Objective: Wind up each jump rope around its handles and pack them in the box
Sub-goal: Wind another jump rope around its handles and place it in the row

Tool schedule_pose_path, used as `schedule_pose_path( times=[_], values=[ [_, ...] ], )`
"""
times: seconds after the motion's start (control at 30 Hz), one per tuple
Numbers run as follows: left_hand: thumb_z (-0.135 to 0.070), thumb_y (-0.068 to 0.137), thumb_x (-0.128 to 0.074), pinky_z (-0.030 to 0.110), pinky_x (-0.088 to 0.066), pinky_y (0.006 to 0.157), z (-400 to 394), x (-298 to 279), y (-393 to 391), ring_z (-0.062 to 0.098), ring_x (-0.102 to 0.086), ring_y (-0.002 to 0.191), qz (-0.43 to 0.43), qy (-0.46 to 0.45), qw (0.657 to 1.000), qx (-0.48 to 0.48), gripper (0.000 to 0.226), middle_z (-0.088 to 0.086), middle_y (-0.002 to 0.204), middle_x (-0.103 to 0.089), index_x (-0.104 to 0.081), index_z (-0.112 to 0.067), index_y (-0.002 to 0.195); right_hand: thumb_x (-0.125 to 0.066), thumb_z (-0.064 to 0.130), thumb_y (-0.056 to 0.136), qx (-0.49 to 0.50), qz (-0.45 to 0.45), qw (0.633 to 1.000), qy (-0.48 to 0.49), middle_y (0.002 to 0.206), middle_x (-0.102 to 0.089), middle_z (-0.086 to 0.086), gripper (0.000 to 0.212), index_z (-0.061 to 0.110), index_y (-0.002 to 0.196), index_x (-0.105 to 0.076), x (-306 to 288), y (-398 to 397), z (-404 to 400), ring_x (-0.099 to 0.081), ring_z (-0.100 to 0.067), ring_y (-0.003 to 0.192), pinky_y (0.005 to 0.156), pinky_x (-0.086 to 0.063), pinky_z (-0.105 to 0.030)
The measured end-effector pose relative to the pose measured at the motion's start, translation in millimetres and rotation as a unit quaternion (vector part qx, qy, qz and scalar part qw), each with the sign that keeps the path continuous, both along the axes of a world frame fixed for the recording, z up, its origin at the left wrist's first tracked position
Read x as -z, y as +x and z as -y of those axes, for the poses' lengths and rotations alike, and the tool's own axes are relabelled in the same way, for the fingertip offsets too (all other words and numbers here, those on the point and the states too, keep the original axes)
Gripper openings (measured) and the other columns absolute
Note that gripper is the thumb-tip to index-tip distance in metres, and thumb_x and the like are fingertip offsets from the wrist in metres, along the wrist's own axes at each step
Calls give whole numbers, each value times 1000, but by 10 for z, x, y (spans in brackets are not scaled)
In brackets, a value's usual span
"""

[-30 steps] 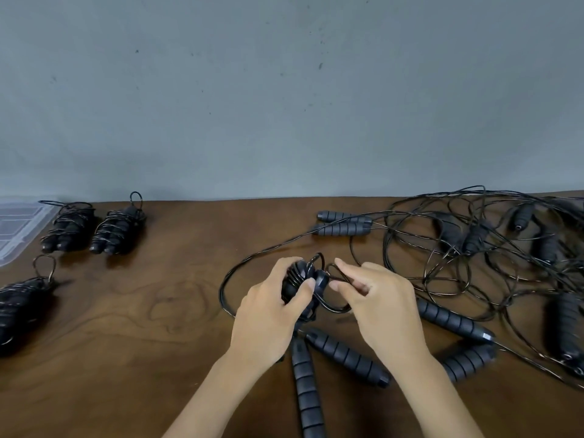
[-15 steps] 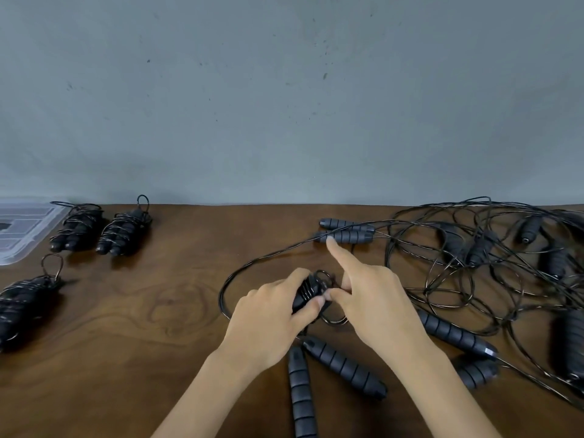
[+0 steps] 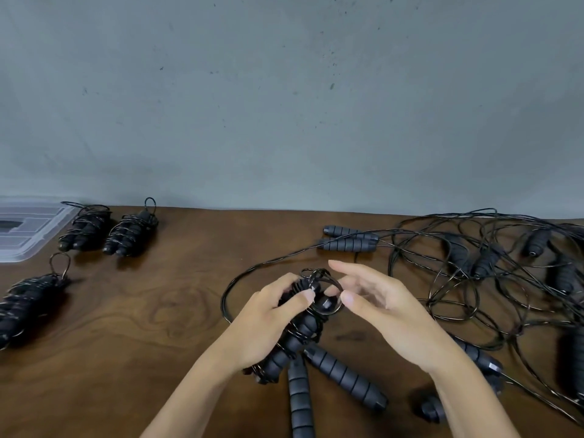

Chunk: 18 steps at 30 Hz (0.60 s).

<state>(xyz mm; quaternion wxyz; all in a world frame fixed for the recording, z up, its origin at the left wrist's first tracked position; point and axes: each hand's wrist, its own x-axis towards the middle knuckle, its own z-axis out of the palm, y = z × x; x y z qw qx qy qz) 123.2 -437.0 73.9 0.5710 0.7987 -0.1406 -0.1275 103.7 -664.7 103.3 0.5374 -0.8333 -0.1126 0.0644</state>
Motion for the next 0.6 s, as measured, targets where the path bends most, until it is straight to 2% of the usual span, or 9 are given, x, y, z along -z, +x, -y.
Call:
schedule_pose_path(
  times=[0.13, 0.2, 0.27, 0.33, 0.43, 0.53, 0.6],
  values=[
    [-50, 106, -53, 52, -50, 89, -21, 5, -37, 13, -61, 83, 5, 53, 998, 43, 29, 8, 96, -69, -61, -22, 105, -67, 24, 95, 32, 4, 999, 44, 114, -72, 11, 37, 42, 128, -66, 74, -45, -110, -62, 5, 113, 88, -44, -6],
    [-48, 107, -52, 52, -49, 88, -40, 22, -58, 10, -59, 83, 7, 61, 997, 45, 30, 10, 95, -68, -59, -20, 104, -67, 22, 95, 46, 2, 998, 45, 112, -74, 13, 36, 41, 126, -67, 121, -53, -152, -62, 7, 112, 89, -44, -6],
    [-47, 107, -53, 50, -50, 92, -61, 28, -69, 12, -65, 91, 8, 51, 998, 38, 25, 1, 98, -71, -62, -24, 109, -68, 19, 95, 68, 0, 997, 26, 105, -75, 19, 37, 40, 127, -64, 150, -60, -188, -65, 5, 106, 90, -44, -8],
    [-56, 102, -52, 53, -53, 94, -62, 12, -84, 18, -69, 96, 10, 53, 998, 26, 33, -1, 100, -73, -62, -26, 114, -72, 19, 92, 129, 5, 991, 19, 96, -76, 22, 31, 35, 118, -68, 184, -85, -237, -68, 4, 97, 92, -47, -17],
    [-67, 94, -47, 54, -55, 83, -66, 36, -86, 25, -67, 84, 26, 86, 996, 7, 41, 3, 89, -71, -57, -32, 112, -80, 22, 86, 236, 29, 971, 20, 85, -76, 23, 18, 31, 101, -74, 209, -140, -353, -69, 5, 87, 87, -53, -25],
    [-63, 101, -44, 42, -50, 66, -63, 88, -79, 20, -60, 68, 68, 187, 980, 9, 27, -1, 74, -62, -50, -40, 113, -79, 20, 87, 277, 45, 960, -3, 84, -76, 24, 18, 31, 100, -75, 227, -183, -481, -69, 9, 86, 84, -53, -18],
    [-64, 103, -40, 40, -49, 67, -52, 99, -93, 18, -60, 71, 95, 233, 968, 12, 27, -5, 77, -62, -47, -42, 117, -77, 19, 89, 286, 62, 956, -23, 88, -76, 23, 19, 30, 104, -76, 250, -189, -547, -68, 10, 88, 84, -53, -12]
  ],
)
